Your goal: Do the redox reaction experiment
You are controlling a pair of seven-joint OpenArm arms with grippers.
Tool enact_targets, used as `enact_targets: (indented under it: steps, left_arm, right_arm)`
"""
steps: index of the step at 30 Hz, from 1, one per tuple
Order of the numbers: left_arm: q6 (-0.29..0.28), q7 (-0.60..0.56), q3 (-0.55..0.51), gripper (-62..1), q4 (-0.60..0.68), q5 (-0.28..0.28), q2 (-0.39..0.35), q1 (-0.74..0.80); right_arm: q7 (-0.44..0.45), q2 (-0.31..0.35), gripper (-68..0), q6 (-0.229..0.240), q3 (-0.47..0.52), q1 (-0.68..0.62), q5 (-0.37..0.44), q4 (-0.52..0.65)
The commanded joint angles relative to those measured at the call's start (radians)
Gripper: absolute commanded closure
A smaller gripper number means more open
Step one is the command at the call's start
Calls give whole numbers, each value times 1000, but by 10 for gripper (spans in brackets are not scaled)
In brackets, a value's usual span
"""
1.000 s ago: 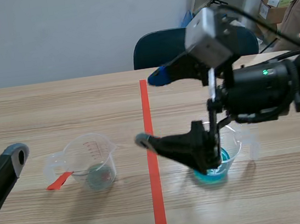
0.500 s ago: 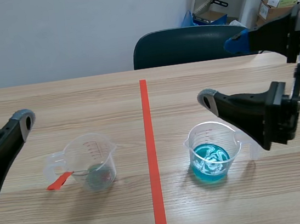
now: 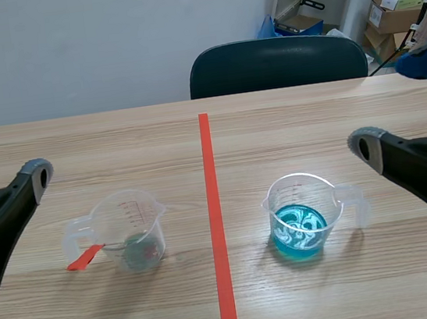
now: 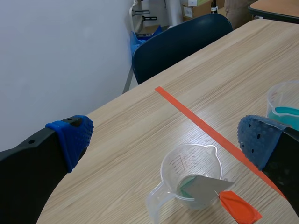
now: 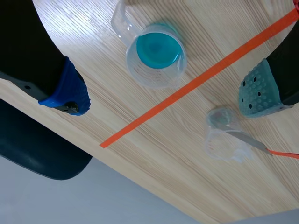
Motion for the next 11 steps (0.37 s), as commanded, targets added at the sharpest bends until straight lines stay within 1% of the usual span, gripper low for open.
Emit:
enact_targets:
  steps: [1, 11]
  left_arm:
    - [2, -14, 4, -623, 10, -7, 0, 8]
    - [2, -13, 4, -623, 10, -7, 0, 8]
  right_arm:
    - [12, 2, -679, 0, 0, 23, 10, 6]
    - [11, 2, -679, 0, -1, 23, 3, 6]
